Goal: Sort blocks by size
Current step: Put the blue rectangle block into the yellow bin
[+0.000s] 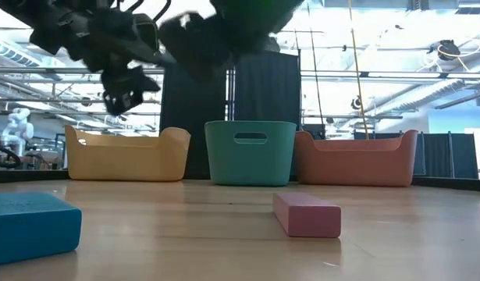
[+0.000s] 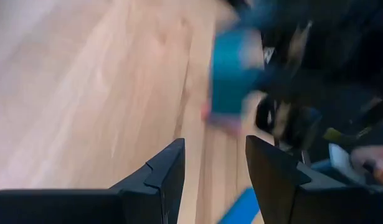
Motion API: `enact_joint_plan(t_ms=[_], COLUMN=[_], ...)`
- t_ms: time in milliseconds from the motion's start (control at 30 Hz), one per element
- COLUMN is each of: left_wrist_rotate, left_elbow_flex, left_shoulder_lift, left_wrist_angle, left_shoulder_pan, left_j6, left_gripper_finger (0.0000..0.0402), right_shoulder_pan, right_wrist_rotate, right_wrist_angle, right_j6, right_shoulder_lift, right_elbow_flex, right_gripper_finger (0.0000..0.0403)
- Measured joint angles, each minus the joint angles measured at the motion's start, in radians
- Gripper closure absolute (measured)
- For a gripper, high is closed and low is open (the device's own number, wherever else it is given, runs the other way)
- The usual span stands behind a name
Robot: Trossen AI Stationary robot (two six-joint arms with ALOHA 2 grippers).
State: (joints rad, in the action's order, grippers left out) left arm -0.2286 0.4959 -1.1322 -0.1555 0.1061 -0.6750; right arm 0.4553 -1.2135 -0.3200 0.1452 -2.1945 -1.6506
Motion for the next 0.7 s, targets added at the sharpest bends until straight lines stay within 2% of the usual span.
enact_joint_plan(t_ms=[700], left_wrist_rotate=[0.057], left_elbow_flex=[0.001], left_shoulder_lift=[0.002], left_wrist_angle=[-0.075], left_shoulder_pan=[-0.002], left_j6=[0.008], left_gripper_finger=[0.0244], right_shoulder_pan=[-0.003], right_wrist_rotate=[0.041], right_wrist_angle=[0.002], right_j6=[-0.003], right_shoulder_lift=[0.012], right_elbow_flex=[-0.001], right_gripper_finger=[0.0314])
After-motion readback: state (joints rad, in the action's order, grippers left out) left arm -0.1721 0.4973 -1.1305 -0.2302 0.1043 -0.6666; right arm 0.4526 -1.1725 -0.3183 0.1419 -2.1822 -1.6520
